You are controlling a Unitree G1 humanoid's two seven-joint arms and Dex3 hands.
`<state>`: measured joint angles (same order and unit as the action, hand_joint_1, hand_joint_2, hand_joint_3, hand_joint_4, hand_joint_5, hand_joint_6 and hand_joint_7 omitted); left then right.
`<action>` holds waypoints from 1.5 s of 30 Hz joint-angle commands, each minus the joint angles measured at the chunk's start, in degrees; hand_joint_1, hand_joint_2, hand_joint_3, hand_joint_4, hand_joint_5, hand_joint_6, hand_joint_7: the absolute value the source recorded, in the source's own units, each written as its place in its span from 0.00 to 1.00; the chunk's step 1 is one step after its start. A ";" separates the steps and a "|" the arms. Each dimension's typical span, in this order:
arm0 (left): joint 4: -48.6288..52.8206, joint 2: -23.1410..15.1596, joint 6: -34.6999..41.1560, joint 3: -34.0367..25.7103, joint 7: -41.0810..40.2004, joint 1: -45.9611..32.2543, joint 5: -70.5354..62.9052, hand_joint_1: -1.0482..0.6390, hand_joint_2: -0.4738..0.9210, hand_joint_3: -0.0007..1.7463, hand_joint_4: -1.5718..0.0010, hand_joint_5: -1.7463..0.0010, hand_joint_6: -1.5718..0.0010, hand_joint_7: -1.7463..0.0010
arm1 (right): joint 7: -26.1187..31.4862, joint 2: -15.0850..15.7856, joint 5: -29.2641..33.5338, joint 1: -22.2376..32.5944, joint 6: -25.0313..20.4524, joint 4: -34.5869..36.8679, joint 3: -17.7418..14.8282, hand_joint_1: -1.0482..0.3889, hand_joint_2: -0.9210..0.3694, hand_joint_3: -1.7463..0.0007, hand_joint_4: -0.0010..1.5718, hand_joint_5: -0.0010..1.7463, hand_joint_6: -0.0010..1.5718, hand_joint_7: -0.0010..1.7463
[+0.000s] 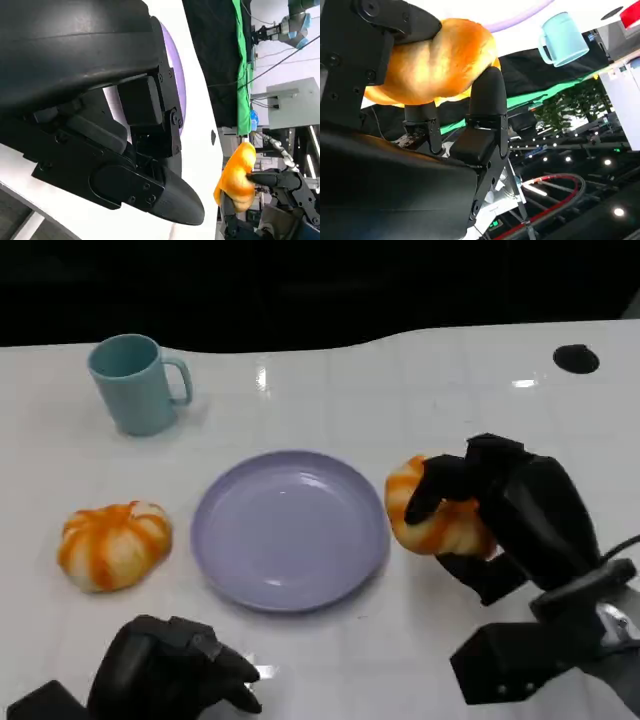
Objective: Grasp the bread from the table and place it into the plate.
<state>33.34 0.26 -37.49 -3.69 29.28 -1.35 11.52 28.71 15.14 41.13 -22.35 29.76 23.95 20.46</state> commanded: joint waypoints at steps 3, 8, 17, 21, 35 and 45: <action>-0.32 -0.36 0.53 0.08 -0.42 0.31 0.28 0.00 0.98 0.00 0.08 0.63 0.00 0.87 | 2.87 -6.37 1.79 -7.55 1.27 9.18 3.25 0.75 0.68 0.07 0.70 1.00 0.63 0.83; -0.07 -0.36 0.78 0.17 -0.26 0.50 0.27 0.00 0.98 0.00 0.08 0.63 0.00 0.87 | 5.20 -9.95 2.27 -11.71 1.76 17.00 4.91 0.72 0.62 0.12 0.67 1.00 0.57 0.89; -0.37 -0.21 0.88 0.44 -0.64 0.28 -0.17 0.00 0.98 0.00 0.08 0.63 0.00 0.87 | 8.37 -14.09 3.56 -17.09 1.70 27.86 8.46 0.68 0.57 0.16 0.63 1.00 0.57 0.84; -0.36 -0.19 1.23 0.44 -0.53 0.32 0.01 0.00 0.98 0.00 0.08 0.63 0.00 0.87 | 7.69 -15.25 3.24 -18.42 1.17 30.65 9.31 0.67 0.50 0.25 0.58 0.93 0.58 0.65; -0.33 -0.17 1.34 0.46 -0.45 0.37 0.05 0.00 0.98 0.00 0.08 0.64 0.00 0.87 | 0.15 -15.36 1.82 -18.31 -2.18 29.71 9.53 0.62 0.22 0.65 0.51 0.54 0.60 0.17; 0.39 -0.32 1.32 0.38 -0.52 0.94 -0.13 0.00 0.98 0.00 0.08 0.64 0.00 0.87 | -15.52 -9.92 -4.87 -9.84 -2.95 15.89 6.89 0.48 0.00 0.97 0.00 0.29 0.21 0.00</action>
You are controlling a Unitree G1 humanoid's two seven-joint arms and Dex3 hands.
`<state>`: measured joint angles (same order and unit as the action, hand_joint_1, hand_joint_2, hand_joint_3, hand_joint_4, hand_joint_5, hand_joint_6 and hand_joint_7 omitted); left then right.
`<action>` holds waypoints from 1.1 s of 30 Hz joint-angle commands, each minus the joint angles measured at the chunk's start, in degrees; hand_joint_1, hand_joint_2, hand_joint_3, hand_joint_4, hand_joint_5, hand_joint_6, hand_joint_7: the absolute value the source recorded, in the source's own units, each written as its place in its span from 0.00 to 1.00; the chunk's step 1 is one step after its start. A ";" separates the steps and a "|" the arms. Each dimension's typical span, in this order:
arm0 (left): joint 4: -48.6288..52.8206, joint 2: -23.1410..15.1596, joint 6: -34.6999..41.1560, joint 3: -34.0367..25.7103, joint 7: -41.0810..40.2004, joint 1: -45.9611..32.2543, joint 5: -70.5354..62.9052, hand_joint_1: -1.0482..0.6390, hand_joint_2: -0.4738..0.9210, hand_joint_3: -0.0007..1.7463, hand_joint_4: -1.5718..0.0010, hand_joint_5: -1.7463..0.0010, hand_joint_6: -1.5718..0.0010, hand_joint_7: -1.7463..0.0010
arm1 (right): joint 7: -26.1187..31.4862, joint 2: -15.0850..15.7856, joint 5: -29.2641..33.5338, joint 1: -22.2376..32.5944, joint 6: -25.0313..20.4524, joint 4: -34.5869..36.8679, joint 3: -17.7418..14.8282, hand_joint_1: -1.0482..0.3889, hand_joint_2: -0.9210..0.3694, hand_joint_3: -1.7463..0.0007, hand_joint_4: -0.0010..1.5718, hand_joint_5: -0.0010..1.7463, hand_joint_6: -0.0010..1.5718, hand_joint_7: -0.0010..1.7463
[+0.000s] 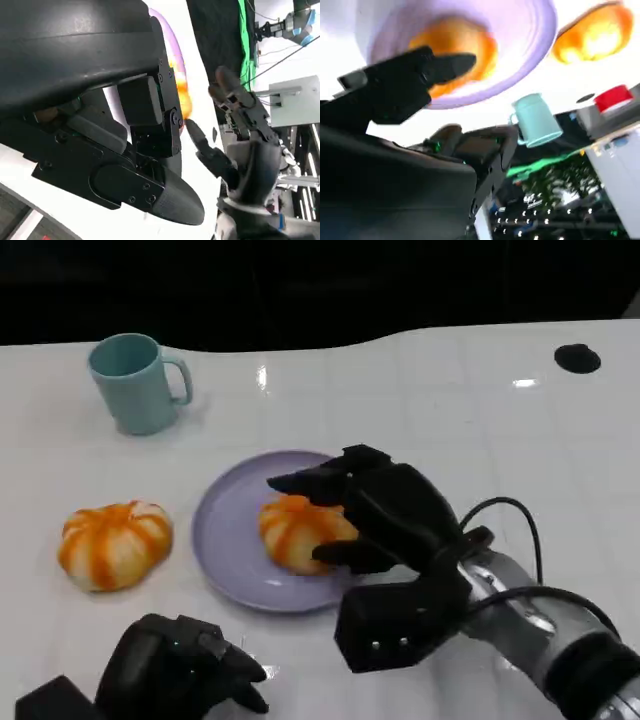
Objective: Grasp the bread from the table and place it into the plate.
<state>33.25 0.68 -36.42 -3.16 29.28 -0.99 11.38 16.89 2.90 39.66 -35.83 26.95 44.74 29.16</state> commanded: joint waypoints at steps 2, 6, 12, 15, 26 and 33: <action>0.73 -0.71 0.09 -0.20 -0.57 0.66 0.00 0.00 0.97 0.00 0.08 0.64 0.00 0.87 | -5.84 3.24 -4.96 5.45 -0.13 -7.59 -2.57 0.48 0.00 0.96 0.00 0.29 0.20 0.00; 1.07 -0.68 -0.22 -0.25 -0.45 0.86 0.08 0.00 0.98 0.00 0.08 0.64 0.00 0.87 | -9.65 5.22 -7.04 8.40 -0.47 -12.95 -3.67 0.46 0.00 0.95 0.00 0.29 0.19 0.00; 1.11 -0.62 -0.25 -0.25 -0.15 1.03 0.32 0.00 0.98 0.00 0.08 0.64 0.00 0.87 | -14.42 7.30 -10.62 12.67 -0.31 -20.51 -5.83 0.44 0.00 0.94 0.02 0.30 0.19 0.00; 1.24 -0.52 -0.60 -0.24 -0.49 1.10 0.01 0.00 0.98 0.00 0.07 0.64 0.00 0.87 | -14.69 8.68 -13.85 15.96 2.98 -23.86 -8.05 0.47 0.00 0.94 0.09 0.34 0.25 0.03; 0.43 -0.06 -0.05 0.25 -1.34 0.87 -0.22 0.00 0.98 0.00 0.08 0.64 0.00 0.87 | -25.20 13.25 -35.77 30.77 9.92 -33.91 -17.35 0.57 0.00 0.90 0.34 0.49 0.47 0.11; 0.26 -0.42 -0.34 0.31 -1.40 0.75 -0.11 0.00 0.98 0.00 0.08 0.64 0.00 0.88 | -31.76 12.98 -46.24 40.03 8.07 -39.86 -21.09 0.63 0.00 0.87 0.43 0.48 0.56 0.13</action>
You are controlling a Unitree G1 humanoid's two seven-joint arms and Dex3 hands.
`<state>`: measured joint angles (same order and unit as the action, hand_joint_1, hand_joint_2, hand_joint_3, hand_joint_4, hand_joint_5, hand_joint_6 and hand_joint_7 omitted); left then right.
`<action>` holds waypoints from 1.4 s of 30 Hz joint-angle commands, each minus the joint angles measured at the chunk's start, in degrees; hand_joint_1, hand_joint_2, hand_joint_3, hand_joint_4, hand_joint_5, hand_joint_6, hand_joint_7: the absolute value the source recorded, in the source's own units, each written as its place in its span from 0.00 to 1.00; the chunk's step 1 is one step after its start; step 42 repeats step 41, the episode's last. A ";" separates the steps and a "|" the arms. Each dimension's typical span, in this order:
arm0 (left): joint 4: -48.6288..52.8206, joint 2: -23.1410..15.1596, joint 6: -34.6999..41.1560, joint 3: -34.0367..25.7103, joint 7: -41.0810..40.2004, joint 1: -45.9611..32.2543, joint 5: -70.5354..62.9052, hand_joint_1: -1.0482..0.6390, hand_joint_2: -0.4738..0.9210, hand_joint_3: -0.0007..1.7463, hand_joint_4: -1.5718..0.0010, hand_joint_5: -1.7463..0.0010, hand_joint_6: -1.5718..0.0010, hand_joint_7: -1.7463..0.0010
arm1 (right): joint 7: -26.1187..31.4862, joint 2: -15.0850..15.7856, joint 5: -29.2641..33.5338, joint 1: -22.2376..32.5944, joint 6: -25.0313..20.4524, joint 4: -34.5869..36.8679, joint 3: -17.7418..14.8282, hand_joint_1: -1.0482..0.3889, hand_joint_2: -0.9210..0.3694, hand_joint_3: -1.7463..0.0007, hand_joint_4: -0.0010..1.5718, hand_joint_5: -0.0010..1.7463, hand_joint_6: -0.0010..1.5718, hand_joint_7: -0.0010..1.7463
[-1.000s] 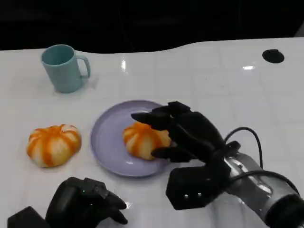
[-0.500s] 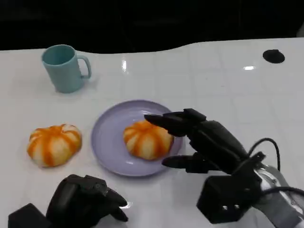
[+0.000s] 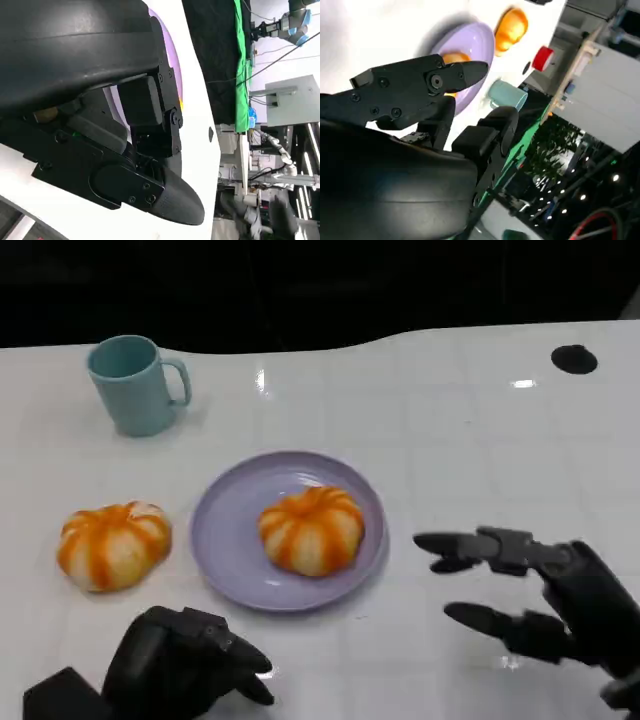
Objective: Grasp the bread from the table and place it into the plate.
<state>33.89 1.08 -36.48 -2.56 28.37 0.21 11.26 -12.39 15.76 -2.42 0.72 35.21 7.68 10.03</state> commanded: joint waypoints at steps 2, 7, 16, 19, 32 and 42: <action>-0.47 -0.97 -0.33 -0.34 -0.45 -0.52 0.04 0.00 0.98 0.00 0.08 0.64 0.00 0.88 | -3.63 -0.91 -6.68 4.95 -1.31 -3.43 -2.46 0.64 0.01 0.84 0.45 0.51 0.58 0.14; -0.95 -1.43 -0.26 -0.53 -0.14 -1.05 0.44 0.00 0.98 0.00 0.08 0.64 0.00 0.88 | -3.84 -3.20 -7.27 7.30 -3.86 -3.85 -3.57 0.62 0.00 0.81 0.46 0.64 0.56 0.36; -1.56 -1.64 -0.89 -0.29 -0.06 -1.89 0.19 0.00 0.99 0.00 0.08 0.64 0.00 0.87 | -2.37 -5.70 -2.08 7.85 -5.03 -2.80 -4.20 0.60 0.19 0.53 0.49 0.97 0.47 0.73; -1.63 -1.59 -0.90 -0.26 0.06 -2.04 0.33 0.00 0.99 0.00 0.08 0.64 0.00 0.87 | -1.76 -6.21 -0.99 7.59 -5.63 -2.43 -4.44 0.60 0.23 0.48 0.49 1.00 0.47 0.75; -2.11 -1.44 -0.21 -0.08 0.01 -2.13 0.46 0.00 0.98 0.00 0.08 0.64 0.00 0.87 | -2.15 -6.82 -0.43 7.61 -7.68 -2.31 -4.69 0.58 0.26 0.44 0.50 1.00 0.46 0.78; -2.92 -1.48 -0.16 0.03 -0.30 -2.64 0.22 0.00 0.98 0.00 0.08 0.64 0.00 0.87 | -2.50 -6.89 -0.41 7.68 -7.17 -2.19 -5.13 0.59 0.26 0.44 0.48 1.00 0.45 0.77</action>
